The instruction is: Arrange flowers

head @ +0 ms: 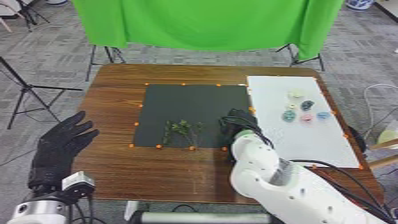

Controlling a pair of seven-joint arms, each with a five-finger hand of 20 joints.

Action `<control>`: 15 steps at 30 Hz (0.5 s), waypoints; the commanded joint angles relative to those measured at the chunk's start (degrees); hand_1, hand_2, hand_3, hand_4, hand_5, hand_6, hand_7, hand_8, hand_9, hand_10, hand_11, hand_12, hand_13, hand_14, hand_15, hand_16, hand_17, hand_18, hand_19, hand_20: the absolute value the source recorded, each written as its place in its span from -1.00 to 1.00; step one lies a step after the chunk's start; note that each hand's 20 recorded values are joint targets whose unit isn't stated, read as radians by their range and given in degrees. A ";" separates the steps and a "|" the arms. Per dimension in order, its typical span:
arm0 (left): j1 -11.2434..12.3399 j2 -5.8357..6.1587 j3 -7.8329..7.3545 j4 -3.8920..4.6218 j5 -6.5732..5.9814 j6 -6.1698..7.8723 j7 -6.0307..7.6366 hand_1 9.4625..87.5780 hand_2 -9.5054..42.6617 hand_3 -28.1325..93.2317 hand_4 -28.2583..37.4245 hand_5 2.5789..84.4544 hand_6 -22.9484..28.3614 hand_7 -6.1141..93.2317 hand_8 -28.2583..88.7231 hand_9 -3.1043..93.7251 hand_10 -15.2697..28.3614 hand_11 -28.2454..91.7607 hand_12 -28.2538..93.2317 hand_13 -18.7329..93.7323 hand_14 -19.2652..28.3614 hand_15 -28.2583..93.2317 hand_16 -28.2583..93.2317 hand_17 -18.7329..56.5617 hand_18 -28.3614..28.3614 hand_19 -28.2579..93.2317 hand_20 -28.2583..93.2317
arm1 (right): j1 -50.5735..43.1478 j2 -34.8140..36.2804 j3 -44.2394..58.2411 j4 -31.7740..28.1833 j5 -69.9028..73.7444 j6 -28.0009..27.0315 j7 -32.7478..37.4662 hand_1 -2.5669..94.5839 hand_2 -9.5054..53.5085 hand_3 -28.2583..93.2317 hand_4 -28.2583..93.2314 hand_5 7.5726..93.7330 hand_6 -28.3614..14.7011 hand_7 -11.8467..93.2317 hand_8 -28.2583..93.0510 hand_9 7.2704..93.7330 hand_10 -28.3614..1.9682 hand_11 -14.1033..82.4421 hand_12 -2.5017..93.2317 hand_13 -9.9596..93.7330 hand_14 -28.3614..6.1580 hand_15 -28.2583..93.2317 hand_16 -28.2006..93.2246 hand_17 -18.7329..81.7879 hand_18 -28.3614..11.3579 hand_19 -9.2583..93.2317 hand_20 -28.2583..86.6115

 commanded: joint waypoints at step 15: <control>0.76 -0.40 0.08 -0.21 0.19 0.03 -0.57 -0.60 -0.39 0.83 -0.76 -0.09 0.31 -0.55 -0.70 -0.20 0.60 -0.06 -0.40 -0.19 0.92 0.36 -0.73 -0.75 0.80 0.47 -0.53 | 2.00 0.78 -3.41 2.06 -0.11 1.98 0.56 -0.08 -1.00 0.80 -0.98 0.87 0.16 -0.23 -0.33 0.95 -0.01 0.23 -0.50 0.82 0.17 0.76 -0.24 0.27 -0.82 1.00 -0.12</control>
